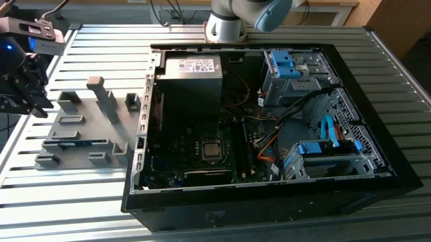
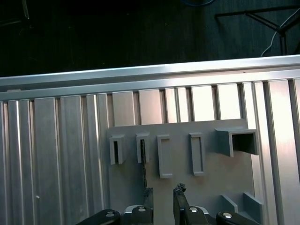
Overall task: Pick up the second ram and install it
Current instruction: 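Pick up the second ram and move it above second insertion slot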
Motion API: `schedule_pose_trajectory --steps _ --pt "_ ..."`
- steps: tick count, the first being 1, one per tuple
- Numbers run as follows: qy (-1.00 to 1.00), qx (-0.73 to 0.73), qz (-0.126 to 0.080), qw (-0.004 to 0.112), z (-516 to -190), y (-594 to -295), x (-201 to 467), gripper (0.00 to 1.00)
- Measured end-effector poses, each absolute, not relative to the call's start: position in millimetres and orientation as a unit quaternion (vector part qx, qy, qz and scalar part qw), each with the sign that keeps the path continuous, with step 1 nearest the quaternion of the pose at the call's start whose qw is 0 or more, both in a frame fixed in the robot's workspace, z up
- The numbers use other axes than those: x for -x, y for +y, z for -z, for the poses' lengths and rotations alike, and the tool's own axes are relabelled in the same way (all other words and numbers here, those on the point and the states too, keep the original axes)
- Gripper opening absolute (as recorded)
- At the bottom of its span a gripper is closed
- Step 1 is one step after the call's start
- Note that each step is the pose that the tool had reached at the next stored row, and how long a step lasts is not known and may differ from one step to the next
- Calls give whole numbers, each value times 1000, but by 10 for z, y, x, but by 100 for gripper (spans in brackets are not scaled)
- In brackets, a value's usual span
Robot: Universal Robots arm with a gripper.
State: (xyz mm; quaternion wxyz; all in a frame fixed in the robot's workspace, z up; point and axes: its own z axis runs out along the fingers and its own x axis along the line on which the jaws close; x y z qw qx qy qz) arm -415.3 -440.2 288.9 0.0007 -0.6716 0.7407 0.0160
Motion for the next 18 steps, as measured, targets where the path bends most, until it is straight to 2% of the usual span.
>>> schedule_pose_trajectory --steps 18 --pt "741 672 -16 1 -2759 -4433 4153 31"
